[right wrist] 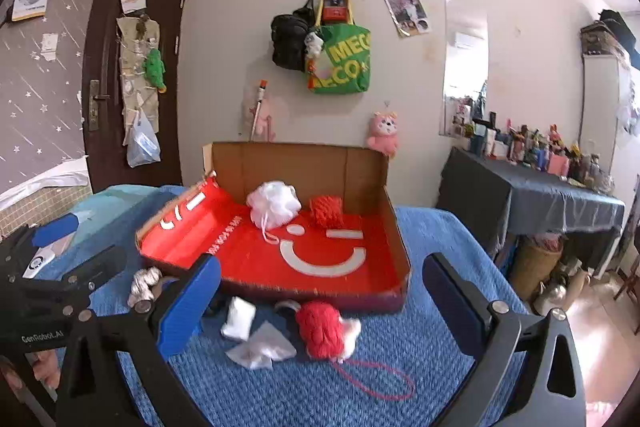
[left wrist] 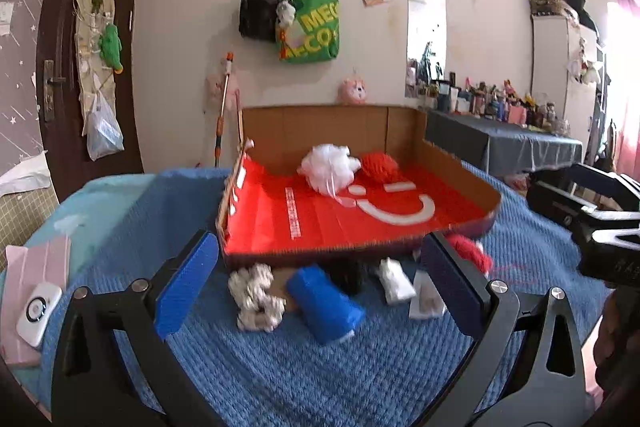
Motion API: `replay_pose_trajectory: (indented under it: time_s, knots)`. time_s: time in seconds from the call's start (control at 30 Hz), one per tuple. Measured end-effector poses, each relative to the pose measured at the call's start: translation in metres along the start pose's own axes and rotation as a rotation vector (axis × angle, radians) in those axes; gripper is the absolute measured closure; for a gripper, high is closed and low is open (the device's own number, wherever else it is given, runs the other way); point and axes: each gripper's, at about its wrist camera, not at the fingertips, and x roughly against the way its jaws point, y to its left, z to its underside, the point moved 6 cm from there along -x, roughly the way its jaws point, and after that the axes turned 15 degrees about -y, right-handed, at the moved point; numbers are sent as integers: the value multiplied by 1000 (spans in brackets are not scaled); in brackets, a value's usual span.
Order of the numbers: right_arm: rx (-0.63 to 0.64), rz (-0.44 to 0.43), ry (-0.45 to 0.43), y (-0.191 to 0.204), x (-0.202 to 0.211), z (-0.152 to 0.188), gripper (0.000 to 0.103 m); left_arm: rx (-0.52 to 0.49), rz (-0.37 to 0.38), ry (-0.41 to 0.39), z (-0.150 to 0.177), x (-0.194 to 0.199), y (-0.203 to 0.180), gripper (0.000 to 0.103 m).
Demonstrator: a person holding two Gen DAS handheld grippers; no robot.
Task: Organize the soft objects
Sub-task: 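Withdraw both tools from the box back over the blanket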
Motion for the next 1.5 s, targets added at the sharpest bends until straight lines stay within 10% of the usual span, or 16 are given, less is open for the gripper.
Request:
replay_pose_trajectory:
  time_s: [0.7,1.5]
  knots:
    - [-84,11,141,-3,12,108,0,26,-11,125,76,5,3,0]
    - [-114,-40,251,-4,-19,108,0,23,-64,249,64,-30,38,0]
